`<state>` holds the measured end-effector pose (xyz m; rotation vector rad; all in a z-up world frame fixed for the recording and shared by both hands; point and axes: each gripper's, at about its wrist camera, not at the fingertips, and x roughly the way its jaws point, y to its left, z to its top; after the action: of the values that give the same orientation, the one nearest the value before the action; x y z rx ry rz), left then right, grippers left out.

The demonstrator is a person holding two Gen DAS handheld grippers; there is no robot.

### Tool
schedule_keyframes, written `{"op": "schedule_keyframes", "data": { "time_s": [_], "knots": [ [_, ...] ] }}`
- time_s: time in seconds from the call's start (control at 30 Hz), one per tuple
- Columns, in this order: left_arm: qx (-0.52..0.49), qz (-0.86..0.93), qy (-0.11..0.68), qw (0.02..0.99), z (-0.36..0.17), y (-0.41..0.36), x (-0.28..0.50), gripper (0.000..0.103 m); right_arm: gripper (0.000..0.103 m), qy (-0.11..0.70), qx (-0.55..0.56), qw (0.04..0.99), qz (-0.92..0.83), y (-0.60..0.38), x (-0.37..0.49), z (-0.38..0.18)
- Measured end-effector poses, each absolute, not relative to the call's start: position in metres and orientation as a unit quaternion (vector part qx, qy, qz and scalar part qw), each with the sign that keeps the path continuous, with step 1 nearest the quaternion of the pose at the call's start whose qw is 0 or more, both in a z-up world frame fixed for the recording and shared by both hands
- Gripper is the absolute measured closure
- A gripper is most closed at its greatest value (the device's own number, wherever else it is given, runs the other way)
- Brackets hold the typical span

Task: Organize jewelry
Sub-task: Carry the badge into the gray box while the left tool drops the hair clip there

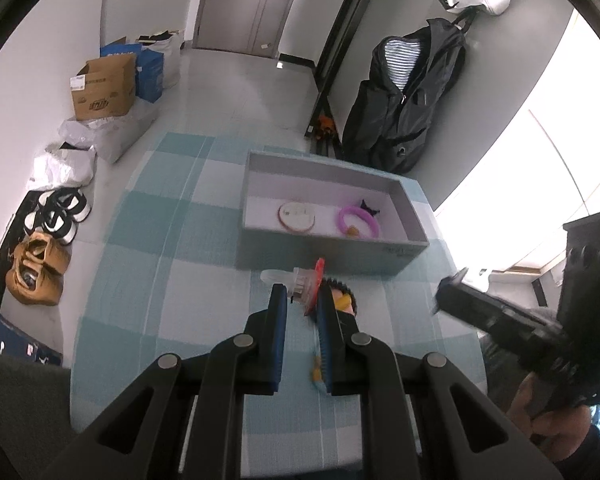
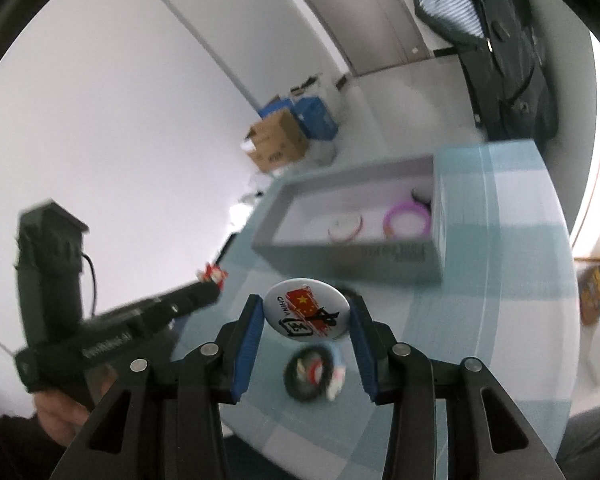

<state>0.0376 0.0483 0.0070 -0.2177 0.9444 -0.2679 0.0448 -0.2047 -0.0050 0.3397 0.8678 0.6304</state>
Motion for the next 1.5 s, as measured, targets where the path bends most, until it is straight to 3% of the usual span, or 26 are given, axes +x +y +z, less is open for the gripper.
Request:
{"op": "schedule_keyframes", "data": {
  "time_s": [0.43, 1.5],
  "knots": [
    [-0.071, -0.158, 0.439, 0.882, 0.016, 0.032, 0.098, 0.092, 0.061, 0.401, 0.158, 0.85, 0.302, -0.191, 0.127, 0.02],
    [-0.099, -0.195, 0.488, 0.845, -0.027, 0.03, 0.146, 0.092, 0.059, 0.465, 0.156, 0.829, 0.267, -0.177, 0.184, -0.033]
  ]
}}
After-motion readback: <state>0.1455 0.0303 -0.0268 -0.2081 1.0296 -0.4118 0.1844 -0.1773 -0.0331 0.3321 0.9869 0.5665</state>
